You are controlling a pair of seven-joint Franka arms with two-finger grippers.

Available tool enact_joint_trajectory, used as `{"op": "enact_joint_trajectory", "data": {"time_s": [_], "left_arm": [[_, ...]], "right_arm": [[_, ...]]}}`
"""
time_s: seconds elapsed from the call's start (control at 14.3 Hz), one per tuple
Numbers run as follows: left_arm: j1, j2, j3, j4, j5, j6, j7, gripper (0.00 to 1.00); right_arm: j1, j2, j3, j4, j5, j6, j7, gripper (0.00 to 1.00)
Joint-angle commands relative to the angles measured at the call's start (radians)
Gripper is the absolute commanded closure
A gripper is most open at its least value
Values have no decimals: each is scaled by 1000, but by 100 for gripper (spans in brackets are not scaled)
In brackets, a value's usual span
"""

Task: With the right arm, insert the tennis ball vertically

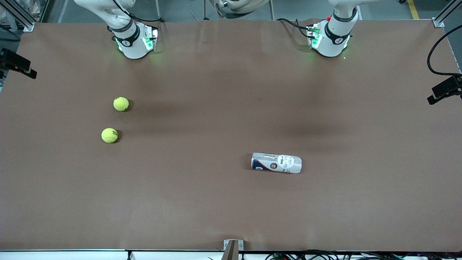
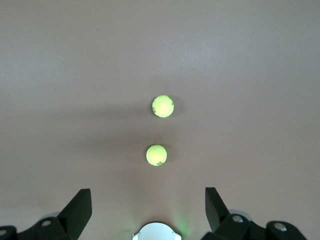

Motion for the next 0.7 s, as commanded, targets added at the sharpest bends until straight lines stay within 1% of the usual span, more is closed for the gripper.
{"op": "enact_joint_trajectory", "data": {"time_s": [0.0,0.14,0.21,0.35,0.42,0.49,0.56,0.63], "left_arm": [[-23,4,-29,0,-13,-5,-87,0],[-37,27,-86,-7,-13,-5,-240,0],[-38,44,-129,-8,-10,-5,-318,0],[-40,85,-199,-5,1,-5,-455,0],[-49,116,-230,-4,4,-5,-523,0],[-76,141,-240,-2,4,-5,-586,0],[-105,164,-240,-1,2,-4,-636,0],[-136,196,-240,3,2,-2,-693,0]], "right_arm": [[-42,77,5,4,-2,97,-7,0],[-57,154,5,4,-1,176,-11,0],[-54,174,5,4,-3,209,-11,0],[-47,174,7,-30,0,217,-1,0],[-47,173,7,-71,2,234,2,0],[-47,169,7,-126,9,269,6,0],[-47,154,7,-201,12,319,6,0],[-45,113,7,-297,18,377,12,0]]}}
